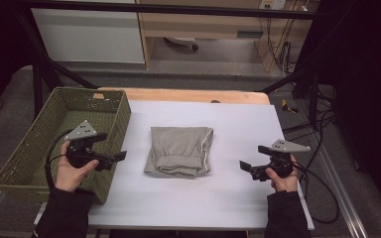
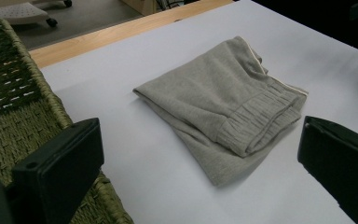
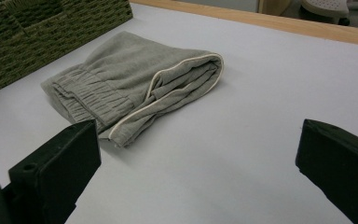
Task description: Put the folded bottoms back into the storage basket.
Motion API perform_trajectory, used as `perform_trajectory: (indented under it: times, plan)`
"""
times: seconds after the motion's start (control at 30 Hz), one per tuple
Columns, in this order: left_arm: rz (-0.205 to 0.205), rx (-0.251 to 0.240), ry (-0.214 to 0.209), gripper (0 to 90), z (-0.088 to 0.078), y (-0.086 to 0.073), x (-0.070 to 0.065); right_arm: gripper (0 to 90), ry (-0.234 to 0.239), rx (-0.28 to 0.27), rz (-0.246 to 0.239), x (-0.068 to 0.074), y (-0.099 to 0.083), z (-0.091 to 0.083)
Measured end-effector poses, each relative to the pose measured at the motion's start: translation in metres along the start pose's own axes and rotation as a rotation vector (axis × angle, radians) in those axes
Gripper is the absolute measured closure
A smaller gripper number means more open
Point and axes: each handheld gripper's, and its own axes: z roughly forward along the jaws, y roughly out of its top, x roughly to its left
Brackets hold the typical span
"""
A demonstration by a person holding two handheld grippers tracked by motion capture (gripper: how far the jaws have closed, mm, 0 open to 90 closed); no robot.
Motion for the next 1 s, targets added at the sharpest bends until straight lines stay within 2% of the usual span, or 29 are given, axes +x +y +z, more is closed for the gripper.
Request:
perform_trajectory:
  times: [0.53, 1.0]
  plan:
    - [0.025, 0.004, -0.007, 0.0, 0.004, 0.008, -0.02, 0.4, 0.0, 0.002, 0.0, 0.0, 0.0, 0.0]
    - [0.058, 0.038, -0.026, 0.0, 0.024, 0.011, -0.042, 0.4, 0.0, 0.003, 0.002, 0.0, 0.0, 0.0]
